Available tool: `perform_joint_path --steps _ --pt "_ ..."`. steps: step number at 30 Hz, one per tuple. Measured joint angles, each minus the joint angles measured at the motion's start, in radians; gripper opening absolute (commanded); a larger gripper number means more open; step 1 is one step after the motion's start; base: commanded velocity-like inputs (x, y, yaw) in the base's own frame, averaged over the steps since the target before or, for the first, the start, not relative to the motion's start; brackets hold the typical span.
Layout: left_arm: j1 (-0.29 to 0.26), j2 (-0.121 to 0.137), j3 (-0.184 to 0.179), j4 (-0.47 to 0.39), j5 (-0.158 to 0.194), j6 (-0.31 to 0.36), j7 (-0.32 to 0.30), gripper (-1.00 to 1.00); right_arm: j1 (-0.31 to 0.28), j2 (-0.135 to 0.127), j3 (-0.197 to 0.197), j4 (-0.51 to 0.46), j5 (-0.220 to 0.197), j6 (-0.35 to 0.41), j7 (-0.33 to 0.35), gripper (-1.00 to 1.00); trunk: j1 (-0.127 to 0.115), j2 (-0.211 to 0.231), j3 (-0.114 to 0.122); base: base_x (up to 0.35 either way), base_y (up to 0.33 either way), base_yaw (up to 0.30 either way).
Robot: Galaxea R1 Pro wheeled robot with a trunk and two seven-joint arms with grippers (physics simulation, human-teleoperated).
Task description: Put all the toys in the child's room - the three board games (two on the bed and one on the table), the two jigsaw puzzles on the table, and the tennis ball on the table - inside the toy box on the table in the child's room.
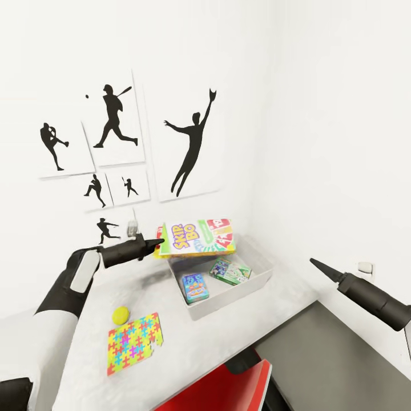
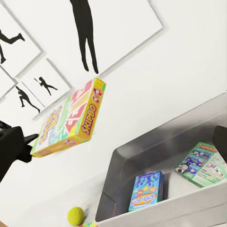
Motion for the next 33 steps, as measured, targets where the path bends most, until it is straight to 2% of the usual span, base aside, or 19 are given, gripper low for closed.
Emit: perform_joint_path --steps 2,5,6,10,12,15,19,24,29,33 --pt "-0.019 -0.025 -0.002 0.004 0.003 0.0 0.058 -1.0 0.0 0.0 0.0 0.0 0.0 0.0 0.0 1.0 0.0 0.0 0.0 0.0 0.0 0.0" --pt "-0.033 -0.089 -0.006 0.008 0.002 -0.001 0.163 -1.0 0.0 0.0 0.0 0.001 0.0 0.0 0.0 1.0 0.0 0.0 0.0 0.0 0.0 0.0" --pt "-0.035 -0.12 -0.007 0.009 0.001 -0.005 0.216 -1.0 0.0 0.0 0.0 0.001 0.0 0.0 0.0 1.0 0.0 0.0 0.0 0.0 0.0 0.0" --pt "-0.037 -0.198 -0.008 0.01 0.002 -0.02 0.37 -1.0 0.0 0.0 0.0 0.001 0.0 -0.001 -0.001 1.0 0.0 0.0 0.0 0.0 0.0 0.0" --pt "-0.038 -0.241 -0.008 0.016 0.006 -0.059 0.438 -1.0 0.001 0.0 0.0 0.001 0.0 -0.003 -0.001 1.0 0.0 0.0 0.0 0.0 0.0 0.0" --pt "-0.039 -0.284 -0.008 0.07 -0.001 -0.131 0.502 -1.0 0.005 0.0 -0.001 0.002 0.0 -0.008 0.0 1.0 0.0 0.0 0.0 0.0 0.0 0.0" --pt "-0.044 -0.303 -0.009 0.137 0.002 -0.232 0.525 -1.0 0.006 0.0 -0.002 0.002 0.0 -0.009 0.001 1.0 0.0 0.0 0.0 0.0 0.0 0.0" --pt "-0.044 -0.305 -0.01 0.164 0.001 -0.302 0.526 -1.0 0.006 0.0 -0.002 0.002 0.0 -0.009 0.002 1.0 0.0 0.0 0.0 0.0 0.0 0.0" --pt "-0.044 -0.307 -0.012 0.229 -0.005 -0.392 0.527 -1.0 0.006 0.0 -0.002 0.002 0.0 -0.009 0.002 1.0 0.0 0.0 0.0 0.0 0.0 0.0" --pt "-0.044 -0.308 -0.012 0.252 -0.002 -0.414 0.529 -1.0 0.006 0.0 -0.002 0.002 0.0 -0.009 0.002 1.0 0.0 0.0 0.0 0.0 0.0 0.0"
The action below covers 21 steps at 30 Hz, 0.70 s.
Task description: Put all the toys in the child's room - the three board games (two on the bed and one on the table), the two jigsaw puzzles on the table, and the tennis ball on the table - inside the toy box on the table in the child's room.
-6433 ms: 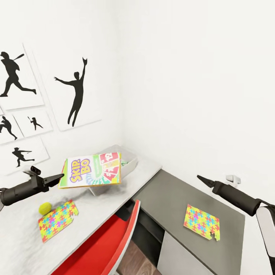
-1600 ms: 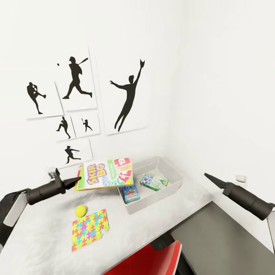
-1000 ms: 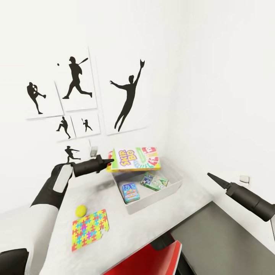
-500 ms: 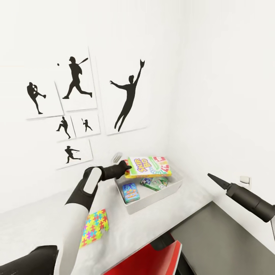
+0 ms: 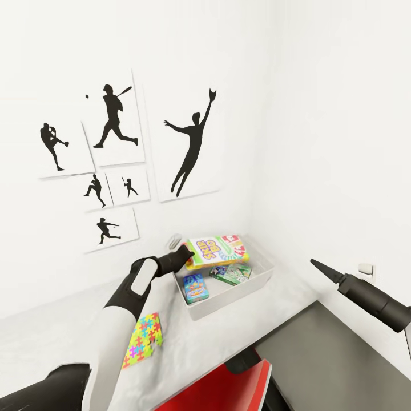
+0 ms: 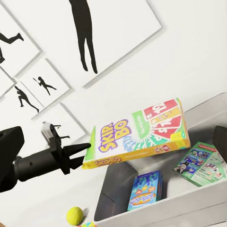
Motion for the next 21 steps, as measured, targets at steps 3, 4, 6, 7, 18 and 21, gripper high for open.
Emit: perform_joint_path --steps 3,4,6,7,18,21 --pt "0.0 0.0 0.0 0.003 -0.001 -0.003 0.023 -1.0 0.0 0.0 0.0 0.0 0.0 0.001 0.0 1.0 0.0 0.0 0.0 0.0 0.0 0.0" --pt "0.0 0.0 0.0 0.003 -0.001 -0.004 0.03 -1.0 0.0 0.0 0.0 0.0 0.0 0.002 -0.001 1.0 0.0 0.0 0.0 0.0 0.0 0.0" --pt "0.0 0.0 0.0 0.003 0.0 -0.005 0.039 -1.0 0.0 0.0 -0.001 0.0 -0.001 0.006 -0.002 1.0 0.0 0.0 0.0 0.0 0.0 0.0" --pt "0.0 0.0 0.0 0.004 0.0 -0.005 0.041 -1.0 0.0 0.0 -0.001 -0.001 -0.001 0.008 -0.002 1.0 0.0 0.0 0.0 0.0 0.0 0.0" --pt "-0.001 0.0 -0.045 0.004 0.002 -0.002 0.045 -1.0 0.0 -0.01 -0.034 -0.007 -0.004 0.077 -0.005 1.0 0.0 0.0 0.0 0.0 0.0 0.0" --pt "-0.002 0.0 -0.046 0.004 0.002 -0.002 0.045 -1.0 0.0 -0.011 -0.045 -0.007 -0.005 0.081 -0.006 1.0 0.0 0.0 0.0 0.0 0.0 0.0"
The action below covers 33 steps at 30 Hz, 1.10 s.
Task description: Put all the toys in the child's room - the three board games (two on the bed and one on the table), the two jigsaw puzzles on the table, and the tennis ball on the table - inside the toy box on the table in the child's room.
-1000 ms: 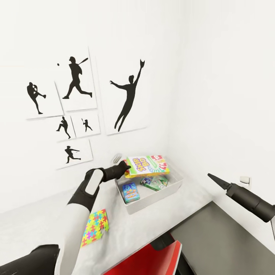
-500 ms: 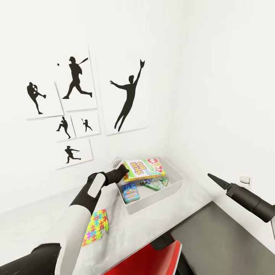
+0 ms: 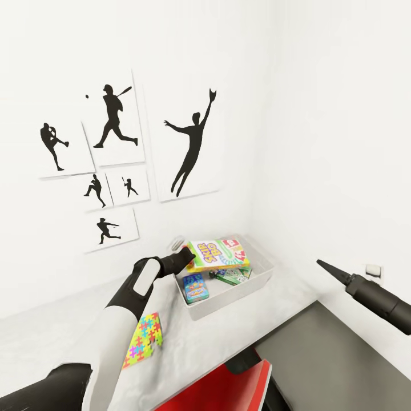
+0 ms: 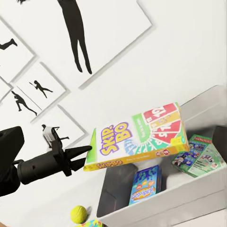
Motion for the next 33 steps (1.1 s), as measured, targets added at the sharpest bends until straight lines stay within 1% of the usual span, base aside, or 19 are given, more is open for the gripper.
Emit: perform_joint_path --steps 13,19,21,25,30,33 --pt "-0.001 0.0 -0.002 0.0 -0.002 -0.003 -0.002 -1.0 0.0 0.0 -0.004 -0.001 0.0 0.0 0.018 1.0 0.0 0.0 0.0 0.0 0.0 0.0" --pt "-0.001 0.0 -0.003 0.0 -0.002 -0.004 -0.002 -1.0 0.0 -0.001 -0.013 -0.001 0.002 -0.003 0.055 1.0 0.0 0.0 -0.002 0.0 0.0 0.0" --pt "0.0 0.0 -0.017 0.0 -0.002 -0.004 -0.004 -1.0 0.0 0.0 -0.022 -0.001 0.002 -0.003 0.06 1.0 0.0 0.0 -0.005 0.0 0.0 0.0" --pt "-0.001 -0.001 -0.05 0.0 -0.003 -0.003 -0.004 -1.0 0.0 -0.001 -0.027 0.0 0.002 -0.004 0.062 1.0 0.0 0.0 -0.012 0.0 0.0 0.0" --pt "-0.001 -0.001 -0.061 0.0 -0.003 -0.003 -0.005 -1.0 0.0 -0.002 -0.029 0.0 0.002 -0.002 0.063 1.0 0.0 0.0 -0.02 0.0 0.0 0.0" --pt "-0.001 -0.001 -0.062 0.0 -0.004 -0.019 -0.004 -1.0 0.0 -0.002 -0.029 0.001 0.002 -0.002 0.063 1.0 0.0 0.0 -0.025 0.0 0.0 0.0"
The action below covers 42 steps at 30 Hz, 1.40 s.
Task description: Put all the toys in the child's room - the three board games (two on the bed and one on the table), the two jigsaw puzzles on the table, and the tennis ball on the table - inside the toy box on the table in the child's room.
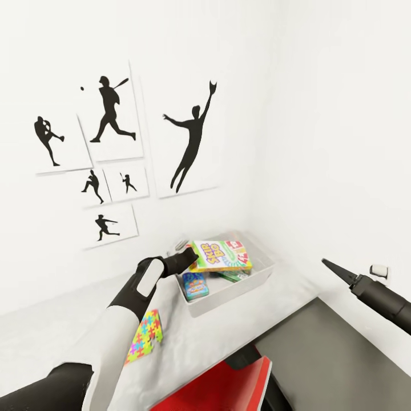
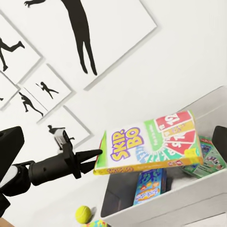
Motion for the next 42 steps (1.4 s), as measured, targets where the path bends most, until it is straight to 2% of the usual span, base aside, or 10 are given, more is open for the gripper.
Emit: perform_joint_path --steps 42 --pt "-0.001 0.0 -0.006 -0.015 0.0 -0.034 0.002 -1.0 0.0 0.001 -0.003 0.0 0.0 -0.005 0.017 1.0 0.0 0.0 -0.069 0.0 0.0 0.0"
